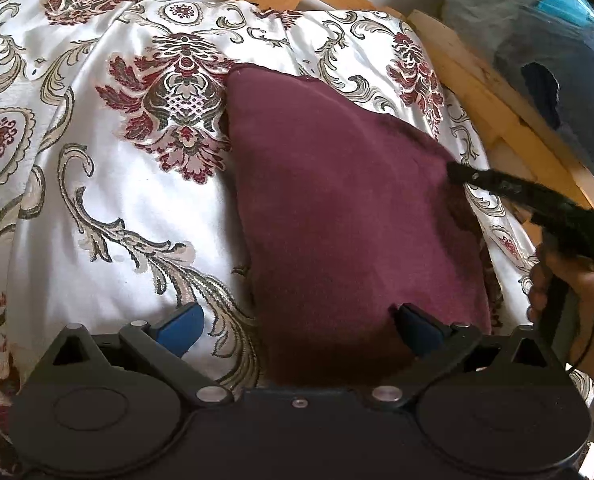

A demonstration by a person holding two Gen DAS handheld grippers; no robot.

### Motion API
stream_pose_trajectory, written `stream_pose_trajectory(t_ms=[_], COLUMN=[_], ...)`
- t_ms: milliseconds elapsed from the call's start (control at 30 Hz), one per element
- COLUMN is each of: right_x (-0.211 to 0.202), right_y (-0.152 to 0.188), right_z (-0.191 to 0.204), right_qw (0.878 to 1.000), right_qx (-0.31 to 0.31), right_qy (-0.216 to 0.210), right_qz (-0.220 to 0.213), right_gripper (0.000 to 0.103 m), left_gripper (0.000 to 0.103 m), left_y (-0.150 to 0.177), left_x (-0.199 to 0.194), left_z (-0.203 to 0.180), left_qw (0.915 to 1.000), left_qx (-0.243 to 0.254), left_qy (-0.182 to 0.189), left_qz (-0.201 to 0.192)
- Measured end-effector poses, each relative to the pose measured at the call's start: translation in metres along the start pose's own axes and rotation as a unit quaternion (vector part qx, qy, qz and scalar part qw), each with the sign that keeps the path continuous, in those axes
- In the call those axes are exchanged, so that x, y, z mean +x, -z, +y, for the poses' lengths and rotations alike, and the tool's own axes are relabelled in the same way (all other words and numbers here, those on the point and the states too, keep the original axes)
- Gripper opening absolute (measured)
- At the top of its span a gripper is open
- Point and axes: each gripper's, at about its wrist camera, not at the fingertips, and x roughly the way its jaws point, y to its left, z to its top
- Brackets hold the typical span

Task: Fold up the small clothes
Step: 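Grasp the edge of the folded shirt with the right gripper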

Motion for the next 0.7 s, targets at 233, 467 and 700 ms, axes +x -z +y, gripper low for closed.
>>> stream_pose_trajectory(t_ms=[233,467,700], right_x=[0.003,0.01,0.056], right_y=[0.009,0.0,-0.01], right_z=[-0.016,-0.022,-0.031], right_qw=[0.998,0.994,0.983], right_qx=[0.054,0.076,0.112], right_qy=[-0.02,-0.078,-0.132], right_qz=[0.01,0.021,0.068], right_gripper=[0.022,0.071,0.084], left_gripper=[0.102,0.102,0.102], left_y=[0.001,0.001,0.001], left_x=[0.0,0.001,0.001], left_z=[0.002,0.002,0.003], left_qw=[1.0,1.0,1.0], left_qx=[-0.003,-0.003,-0.004], left_qy=[0.004,0.004,0.006], left_qz=[0.001,0.001,-0.001])
